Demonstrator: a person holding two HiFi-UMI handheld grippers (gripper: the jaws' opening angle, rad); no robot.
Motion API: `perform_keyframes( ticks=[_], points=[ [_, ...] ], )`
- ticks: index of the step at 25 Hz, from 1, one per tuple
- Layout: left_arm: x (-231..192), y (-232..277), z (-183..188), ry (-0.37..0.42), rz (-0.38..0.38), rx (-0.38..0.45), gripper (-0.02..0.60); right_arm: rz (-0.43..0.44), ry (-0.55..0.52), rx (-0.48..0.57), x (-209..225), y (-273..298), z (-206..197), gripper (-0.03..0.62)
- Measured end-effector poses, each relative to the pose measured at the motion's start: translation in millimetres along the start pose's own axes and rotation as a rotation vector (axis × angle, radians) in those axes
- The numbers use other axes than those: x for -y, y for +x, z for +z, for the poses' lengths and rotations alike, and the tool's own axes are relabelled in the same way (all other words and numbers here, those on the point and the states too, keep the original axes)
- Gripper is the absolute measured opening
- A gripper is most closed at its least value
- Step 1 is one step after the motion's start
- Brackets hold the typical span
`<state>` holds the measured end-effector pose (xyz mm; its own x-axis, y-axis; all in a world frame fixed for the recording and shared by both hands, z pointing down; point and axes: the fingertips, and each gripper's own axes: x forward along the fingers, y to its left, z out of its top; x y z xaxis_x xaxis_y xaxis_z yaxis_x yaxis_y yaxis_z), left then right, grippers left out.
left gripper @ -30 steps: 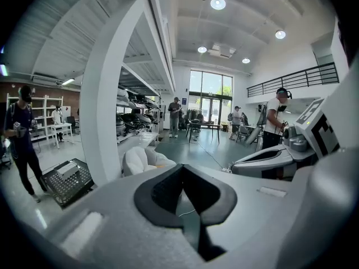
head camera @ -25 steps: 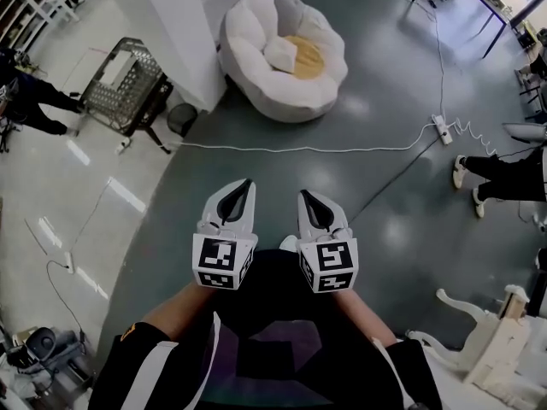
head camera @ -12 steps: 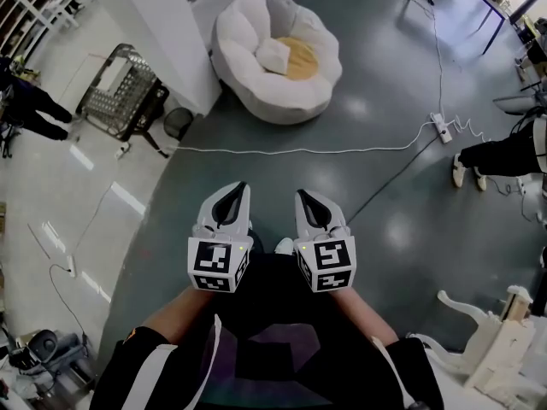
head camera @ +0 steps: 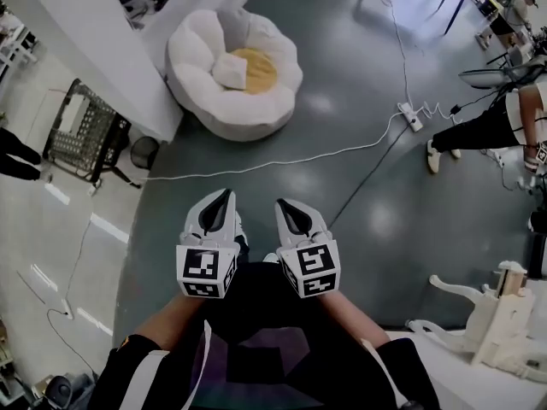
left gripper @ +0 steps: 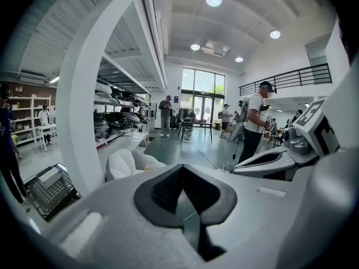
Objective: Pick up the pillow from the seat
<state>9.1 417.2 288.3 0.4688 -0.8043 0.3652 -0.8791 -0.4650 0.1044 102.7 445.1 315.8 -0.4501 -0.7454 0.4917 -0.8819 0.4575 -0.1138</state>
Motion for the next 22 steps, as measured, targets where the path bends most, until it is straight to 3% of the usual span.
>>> perform_keyframes(
  ticks=[14,22],
  points=[
    [-79,90,42,0.011,-0.097,0.002,0.005,-0.102,0.036,0.023,31,96,69,0.002],
    [-117,110,59,0.007,-0.092,0.017,0.005,-0.116,0.027,0.038,29,132,93,0.002]
  ],
)
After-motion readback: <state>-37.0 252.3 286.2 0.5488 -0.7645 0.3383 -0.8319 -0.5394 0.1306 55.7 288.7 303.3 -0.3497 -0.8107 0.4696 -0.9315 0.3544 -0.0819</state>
